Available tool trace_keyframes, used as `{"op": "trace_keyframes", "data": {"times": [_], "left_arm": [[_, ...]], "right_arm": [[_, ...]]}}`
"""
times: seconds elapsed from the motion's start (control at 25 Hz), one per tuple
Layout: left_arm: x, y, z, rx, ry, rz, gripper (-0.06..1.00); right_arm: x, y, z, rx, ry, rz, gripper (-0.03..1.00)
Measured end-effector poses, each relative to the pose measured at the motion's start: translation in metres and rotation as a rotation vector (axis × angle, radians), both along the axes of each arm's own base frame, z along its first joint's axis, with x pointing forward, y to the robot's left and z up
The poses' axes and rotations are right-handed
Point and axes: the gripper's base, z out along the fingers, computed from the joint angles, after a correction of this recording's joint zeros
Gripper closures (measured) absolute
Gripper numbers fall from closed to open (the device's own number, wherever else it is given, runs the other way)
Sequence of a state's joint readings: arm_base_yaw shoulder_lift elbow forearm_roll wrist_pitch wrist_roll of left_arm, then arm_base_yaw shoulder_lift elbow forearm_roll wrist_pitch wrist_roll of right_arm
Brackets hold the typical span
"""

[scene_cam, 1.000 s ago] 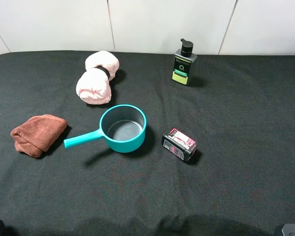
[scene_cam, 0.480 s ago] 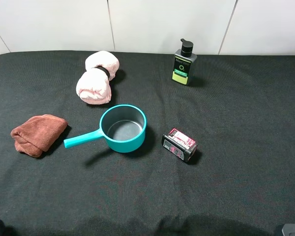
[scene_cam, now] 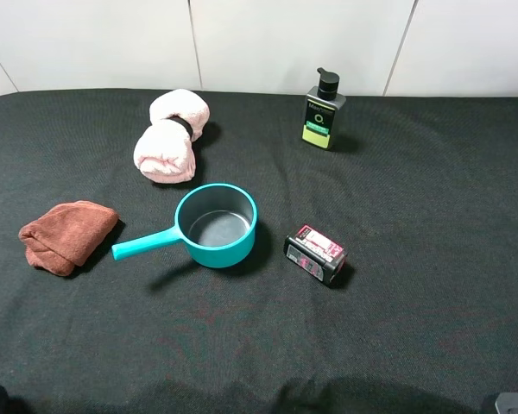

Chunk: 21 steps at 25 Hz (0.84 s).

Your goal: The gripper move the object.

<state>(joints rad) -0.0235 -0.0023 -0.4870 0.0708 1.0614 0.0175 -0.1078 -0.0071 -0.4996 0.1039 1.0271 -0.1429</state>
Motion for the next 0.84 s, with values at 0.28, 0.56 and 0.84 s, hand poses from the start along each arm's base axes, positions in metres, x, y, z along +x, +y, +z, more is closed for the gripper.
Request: {"op": "trace_keyframes", "data": {"times": [0.28,0.56,0.84], "left_arm": [[0.0000,0.0000,0.0000,0.000,0.000,0.000,0.18],[0.0000,0.0002,0.0000,0.002,0.000,0.001,0.18],[0.0000,0.0002,0.0000,0.002,0.000,0.001,0.18]], "right_arm": [[-0.0001,-0.0001,0.0000,-0.001,0.000,0.008,0.36],[-0.0001,-0.0001,0.0000,-0.001,0.000,0.008,0.36],[-0.0001,-0.0001,0.0000,-0.001,0.000,0.008,0.36]]}}
